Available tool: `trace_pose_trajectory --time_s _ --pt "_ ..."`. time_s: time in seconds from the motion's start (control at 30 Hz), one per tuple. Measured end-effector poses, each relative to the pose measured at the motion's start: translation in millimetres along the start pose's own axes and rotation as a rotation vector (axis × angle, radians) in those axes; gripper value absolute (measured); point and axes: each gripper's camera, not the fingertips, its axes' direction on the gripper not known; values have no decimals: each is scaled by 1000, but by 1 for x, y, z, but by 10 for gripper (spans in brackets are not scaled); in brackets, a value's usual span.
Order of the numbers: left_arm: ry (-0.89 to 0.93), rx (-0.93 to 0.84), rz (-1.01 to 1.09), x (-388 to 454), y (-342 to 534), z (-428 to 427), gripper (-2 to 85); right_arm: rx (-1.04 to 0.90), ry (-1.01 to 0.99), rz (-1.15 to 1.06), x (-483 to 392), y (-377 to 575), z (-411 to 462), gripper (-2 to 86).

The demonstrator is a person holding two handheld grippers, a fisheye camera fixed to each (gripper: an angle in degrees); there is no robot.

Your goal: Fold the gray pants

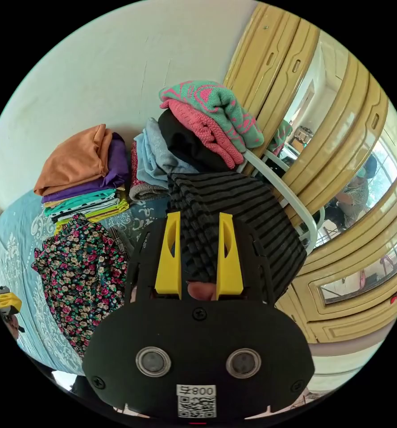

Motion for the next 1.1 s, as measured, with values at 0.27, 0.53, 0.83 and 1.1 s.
trace_pose_trajectory --time_s 0.27,0.53,0.83,1.1 --pt "8 -91 -50 6 57 -41 1 -126 42 -28 17 13 35 95" --pt "18 -92 -126 13 104 -92 1 -75 -255 249 90 50 17 62" --pt "69 -78 -148 40 151 -154 1 219 -599 574 190 133 -55 51" --pt "111 -30 -142 76 189 -218 1 517 -939 536 218 158 -150 43"
